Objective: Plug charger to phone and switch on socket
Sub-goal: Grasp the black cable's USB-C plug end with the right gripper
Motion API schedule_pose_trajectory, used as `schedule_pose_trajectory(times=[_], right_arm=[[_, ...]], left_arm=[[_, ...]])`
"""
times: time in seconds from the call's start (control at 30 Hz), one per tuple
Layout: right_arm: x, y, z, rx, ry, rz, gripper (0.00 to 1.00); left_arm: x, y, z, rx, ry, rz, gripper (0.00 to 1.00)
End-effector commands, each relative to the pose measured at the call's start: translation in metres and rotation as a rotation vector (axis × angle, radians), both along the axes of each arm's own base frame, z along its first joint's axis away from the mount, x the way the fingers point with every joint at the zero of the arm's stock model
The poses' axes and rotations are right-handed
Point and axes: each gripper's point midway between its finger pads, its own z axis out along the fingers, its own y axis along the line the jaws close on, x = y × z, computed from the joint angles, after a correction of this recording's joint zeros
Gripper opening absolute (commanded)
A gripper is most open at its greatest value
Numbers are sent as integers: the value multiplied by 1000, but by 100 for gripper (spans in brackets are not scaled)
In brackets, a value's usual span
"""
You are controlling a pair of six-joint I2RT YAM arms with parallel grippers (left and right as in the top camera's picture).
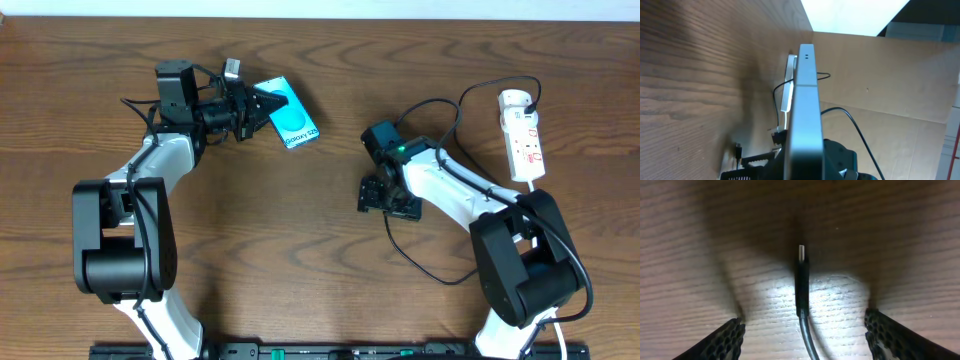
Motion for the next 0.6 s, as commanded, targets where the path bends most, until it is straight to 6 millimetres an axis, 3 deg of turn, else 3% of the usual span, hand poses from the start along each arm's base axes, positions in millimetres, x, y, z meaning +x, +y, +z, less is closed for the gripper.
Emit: schedule_pose_trajectory(times=[0.0,0.23,0.43,0.57], right_arm=[[-3,1,-7,-6,14,-24,77],[1,2,-7,0,-1,-7,77],[15,3,-6,-2,-62,-9,77],[17,1,-6,-14,-72,-18,70]], left_arm=[[-1,-2,0,-13,0,-20,7],[-1,-2,0,-13,-1,-20,7],[-2,-2,0,-13,0,-21,7],[-2,-2,0,-13,0,-21,7]])
